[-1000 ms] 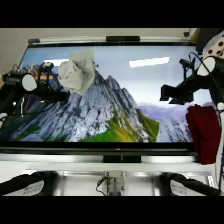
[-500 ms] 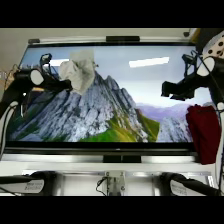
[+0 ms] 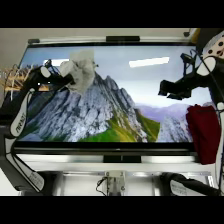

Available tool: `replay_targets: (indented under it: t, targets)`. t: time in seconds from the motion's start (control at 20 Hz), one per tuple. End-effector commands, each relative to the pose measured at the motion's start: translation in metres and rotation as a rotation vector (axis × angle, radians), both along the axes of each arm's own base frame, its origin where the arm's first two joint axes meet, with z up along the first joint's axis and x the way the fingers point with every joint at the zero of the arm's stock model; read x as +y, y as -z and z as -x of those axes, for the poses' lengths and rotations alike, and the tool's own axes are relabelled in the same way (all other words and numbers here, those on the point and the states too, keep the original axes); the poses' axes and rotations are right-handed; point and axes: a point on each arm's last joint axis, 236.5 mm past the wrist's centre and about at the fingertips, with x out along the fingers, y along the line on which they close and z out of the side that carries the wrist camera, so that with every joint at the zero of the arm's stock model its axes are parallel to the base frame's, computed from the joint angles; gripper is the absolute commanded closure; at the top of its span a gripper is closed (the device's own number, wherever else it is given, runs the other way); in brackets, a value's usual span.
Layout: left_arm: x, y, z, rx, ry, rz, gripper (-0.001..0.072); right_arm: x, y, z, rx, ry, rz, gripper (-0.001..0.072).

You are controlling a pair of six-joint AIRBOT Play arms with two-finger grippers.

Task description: Fold the shirts.

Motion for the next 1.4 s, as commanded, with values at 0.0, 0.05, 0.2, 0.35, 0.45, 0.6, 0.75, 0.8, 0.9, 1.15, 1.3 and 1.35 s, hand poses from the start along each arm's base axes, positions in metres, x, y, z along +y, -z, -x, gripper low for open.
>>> replay_targets:
  t: [0.0,0.05,0.2,0.35,0.45,0.6,0.75,0.8,0.9,1.15,1.3,1.35]
  targets:
    - [-0.015,0.01,-0.035,-0.106,-0.058,0.098,0.0091,0.004,-0.001,-0.002,-0.009,-0.006,-0.014,0.0197]
    - [-0.017,0.013,-0.038,-0.111,-0.067,0.108,0.0107,0.004,-0.001,-0.002,-0.009,-0.006,-0.014,0.0197]
    - [-0.021,0.0,-0.043,-0.134,-0.091,0.161,0.0673,0.004,-0.001,-0.002,-0.008,-0.007,-0.014,0.0197]
    - [-0.031,-0.083,-0.054,-0.345,0.058,0.086,0.0675,0.003,0.0,0.001,0.003,-0.014,-0.006,0.0196]
    - [-0.05,-0.176,-0.045,-0.537,0.192,0.008,0.0675,-0.004,0.0,0.001,-0.017,-0.092,0.047,0.0197]
    - [-0.091,-0.336,0.024,-0.831,0.376,-0.076,0.0675,-0.018,-0.018,0.013,-0.01,-0.11,0.114,0.0197]
    - [-0.126,-0.447,0.121,-1.029,0.482,-0.072,0.0675,-0.028,-0.076,0.032,-0.137,-0.116,0.167,0.0197]
    - [-0.139,-0.463,0.151,-1.049,0.531,-0.061,0.0675,-0.032,-0.097,0.043,-0.19,-0.108,0.184,0.0197]
    - [-0.167,-0.46,0.19,-0.988,0.591,0.017,0.0675,-0.037,-0.136,0.073,-0.281,-0.089,0.207,0.0197]
    - [-0.262,-0.301,0.224,-0.611,0.777,0.082,0.0674,-0.038,-0.176,0.147,-0.354,-0.016,0.18,0.0197]
    - [-0.311,-0.173,0.25,-0.292,0.81,0.14,0.0673,-0.039,-0.159,0.172,-0.308,-0.004,0.175,0.0197]
    - [-0.325,-0.144,0.26,-0.202,0.821,0.174,0.0666,-0.038,-0.148,0.175,-0.281,0.007,0.168,0.0196]
